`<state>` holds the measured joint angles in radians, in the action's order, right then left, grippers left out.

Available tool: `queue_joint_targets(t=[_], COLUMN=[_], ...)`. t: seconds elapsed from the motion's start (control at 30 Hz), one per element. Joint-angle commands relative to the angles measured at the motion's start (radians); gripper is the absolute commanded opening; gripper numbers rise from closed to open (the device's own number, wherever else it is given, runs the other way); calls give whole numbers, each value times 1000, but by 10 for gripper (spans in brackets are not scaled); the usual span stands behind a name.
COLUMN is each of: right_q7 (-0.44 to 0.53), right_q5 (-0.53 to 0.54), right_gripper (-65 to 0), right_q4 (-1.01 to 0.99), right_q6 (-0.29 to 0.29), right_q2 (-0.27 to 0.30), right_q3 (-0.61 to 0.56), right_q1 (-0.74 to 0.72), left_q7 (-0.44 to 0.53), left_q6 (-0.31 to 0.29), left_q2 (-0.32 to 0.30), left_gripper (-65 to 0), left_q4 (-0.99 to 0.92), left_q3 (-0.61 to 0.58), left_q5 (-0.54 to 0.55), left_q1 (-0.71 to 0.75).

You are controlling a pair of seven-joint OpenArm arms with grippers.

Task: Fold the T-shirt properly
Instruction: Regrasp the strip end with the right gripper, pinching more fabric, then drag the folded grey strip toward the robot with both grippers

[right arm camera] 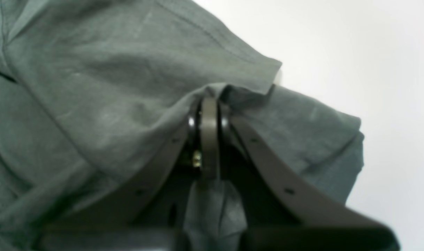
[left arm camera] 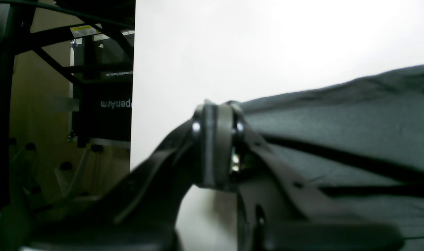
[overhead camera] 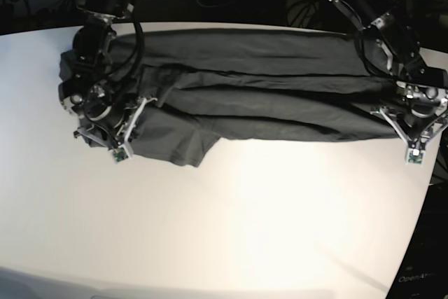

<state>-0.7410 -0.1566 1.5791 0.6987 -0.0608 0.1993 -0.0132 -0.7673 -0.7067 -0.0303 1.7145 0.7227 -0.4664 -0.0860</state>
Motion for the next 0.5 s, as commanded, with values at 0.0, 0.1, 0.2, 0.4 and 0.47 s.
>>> queue_joint_targets(t=[0.0,0.1,0.2,0.4,0.47], right_q7=[21,21,19,14,14], right_q5=[12,9,7,7,5], right_gripper=[-641,-641,-641,-641,-641], right_q4=[14,22,22,24,40], right_q6=[-1,-1,-1,-1,-1], right_q2=[5,5,20,46,46], right_q3=[-2,-2,-2,-4,-4], right_q1=[-17,-17,-17,-12,-8], left_q7=[13,10,9,7,7], left_q6=[9,9,9,9,9], left_q2=[-9,-9,-9,5,10], left_gripper=[-624,-624,-624,-624,-624], left_q4=[20,25,26,72,92], left_q3=[-2,-2,-2,1,-1], left_q5=[7,10,10,10,5], left_q1=[-18,-18,-18,-13,-11])
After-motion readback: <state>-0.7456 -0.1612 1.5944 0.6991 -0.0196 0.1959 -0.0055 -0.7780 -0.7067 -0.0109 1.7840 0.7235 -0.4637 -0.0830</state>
